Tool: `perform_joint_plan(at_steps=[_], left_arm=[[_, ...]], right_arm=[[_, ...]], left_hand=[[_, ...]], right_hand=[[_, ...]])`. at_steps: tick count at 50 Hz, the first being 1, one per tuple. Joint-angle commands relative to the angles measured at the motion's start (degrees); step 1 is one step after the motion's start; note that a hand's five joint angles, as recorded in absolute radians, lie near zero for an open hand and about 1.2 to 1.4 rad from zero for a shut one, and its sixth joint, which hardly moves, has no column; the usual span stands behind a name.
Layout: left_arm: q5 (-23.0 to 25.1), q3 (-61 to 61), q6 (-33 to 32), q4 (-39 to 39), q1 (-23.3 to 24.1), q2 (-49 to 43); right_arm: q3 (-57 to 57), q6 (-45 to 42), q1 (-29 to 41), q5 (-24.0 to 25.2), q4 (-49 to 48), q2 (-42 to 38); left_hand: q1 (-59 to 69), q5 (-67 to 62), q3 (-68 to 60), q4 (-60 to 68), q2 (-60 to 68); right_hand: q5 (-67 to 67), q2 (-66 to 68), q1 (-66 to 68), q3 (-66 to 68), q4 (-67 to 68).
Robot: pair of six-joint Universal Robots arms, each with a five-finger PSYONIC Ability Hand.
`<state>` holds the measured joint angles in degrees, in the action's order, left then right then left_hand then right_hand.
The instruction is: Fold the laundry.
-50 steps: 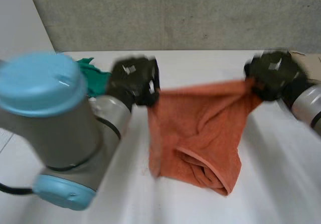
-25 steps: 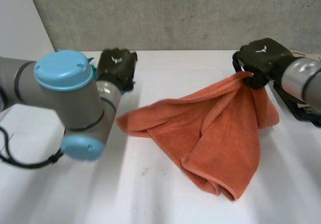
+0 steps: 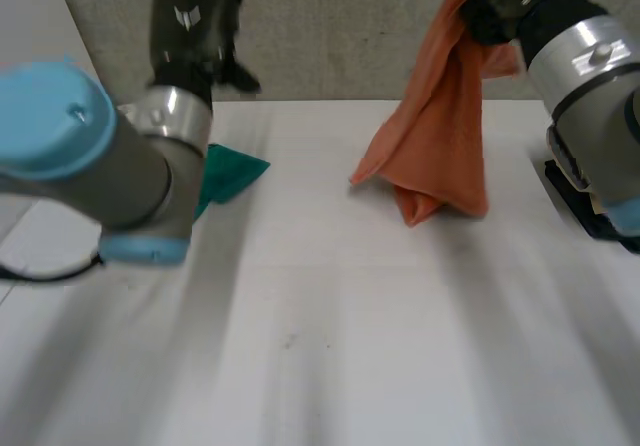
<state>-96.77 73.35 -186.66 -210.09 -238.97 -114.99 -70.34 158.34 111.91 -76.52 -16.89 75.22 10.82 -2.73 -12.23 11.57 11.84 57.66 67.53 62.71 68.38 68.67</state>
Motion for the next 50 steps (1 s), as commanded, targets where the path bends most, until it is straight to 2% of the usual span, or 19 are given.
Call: perform_joint_plan(at_steps=[1,4,8,12,20,26,29,30,31,34,36,39,42,44,47,50], left_arm=[[0.4,7.2,20.5,7.7,1.8,-1.5],[1.1,6.8,26.1,12.0,4.1,-3.9],[1.4,6.5,29.6,14.8,6.5,-6.9],[1.4,6.5,30.0,15.1,8.9,-7.7],[1.6,5.2,31.5,15.5,10.0,-12.4],[3.7,5.0,37.8,15.6,10.0,-13.5],[5.2,5.5,40.1,15.7,10.1,-13.1],[5.2,5.7,40.1,15.7,10.1,-12.9],[4.6,5.9,40.1,15.3,10.1,-12.4],[2.8,6.4,39.9,15.6,9.8,-10.2],[0.2,7.1,39.3,15.5,9.4,-5.6],[-0.9,9.7,36.1,15.7,6.7,1.1],[-0.5,11.8,30.8,16.0,3.5,8.3],[0.0,13.7,24.6,16.7,0.9,13.9],[1.6,15.0,17.0,18.2,-1.7,18.5],[3.3,15.4,12.6,20.8,-2.9,19.1]], right_arm=[[-3.3,-1.8,2.7,1.3,7.0,5.7],[-3.3,-2.1,3.4,1.2,10.2,7.5],[-3.1,-2.0,4.3,0.9,13.1,8.3],[-3.4,-2.0,5.4,0.7,15.3,9.0],[-4.2,-1.5,7.7,0.4,18.7,13.3],[-6.1,-1.3,8.6,0.3,18.7,15.5],[-6.7,-1.4,8.6,0.3,18.6,15.7],[-7.1,-1.5,8.5,0.2,18.6,15.7],[-7.1,-1.6,8.4,0.1,18.5,15.5],[-7.1,-2.2,7.4,-0.5,18.8,14.9],[-7.4,-2.5,6.6,-0.7,19.1,14.6],[-8.3,-6.0,3.4,-0.6,20.3,12.6],[-8.8,-11.4,0.0,-0.5,22.9,10.1],[-9.3,-13.2,-1.3,-0.4,24.5,9.9],[-10.3,-15.9,-1.6,-0.2,27.2,9.2],[-11.1,-16.5,-1.8,0.1,28.6,7.6]], left_hand=[[-0.8,2.7,2.2,-1.6,-1.8],[-0.8,2.7,2.2,-1.6,-1.8],[-0.6,2.5,2.0,-1.4,-1.6],[0.1,1.8,1.3,-0.7,-1.0],[1.4,0.5,0.0,0.7,0.4],[6.8,-4.9,-5.4,6.0,5.8],[32.4,-30.5,-31.0,31.7,31.4],[45.0,-43.1,-43.6,44.3,44.0],[68.9,-67.0,-67.5,68.2,67.9],[69.2,-67.3,-67.8,68.4,68.2],[69.2,-67.3,-67.8,68.4,68.2],[69.2,-67.3,-67.8,68.4,68.2],[69.2,-67.3,-67.8,68.4,68.2],[69.2,-67.3,-67.8,68.4,68.2],[69.2,-67.3,-67.8,68.4,68.2],[69.2,-67.3,-67.8,68.4,68.2]], right_hand=[[12.3,12.5,17.3,11.6,11.3],[12.3,12.5,17.3,11.6,11.3],[12.3,12.5,17.3,11.6,11.3],[12.3,12.5,17.3,11.6,11.3],[12.3,12.5,17.3,11.6,11.3],[12.3,12.5,17.3,11.6,11.3],[12.3,12.5,17.3,11.6,11.3],[12.3,12.5,17.3,11.6,11.3],[12.3,12.5,17.3,11.6,11.3],[12.3,12.5,17.3,11.6,11.3],[12.3,12.5,17.3,11.6,11.3],[12.3,12.5,17.3,11.6,11.3],[12.3,12.5,17.3,11.6,11.3],[12.3,12.5,17.3,11.6,11.3],[12.3,12.5,17.3,11.6,11.3],[12.3,12.5,17.3,11.6,11.3]])
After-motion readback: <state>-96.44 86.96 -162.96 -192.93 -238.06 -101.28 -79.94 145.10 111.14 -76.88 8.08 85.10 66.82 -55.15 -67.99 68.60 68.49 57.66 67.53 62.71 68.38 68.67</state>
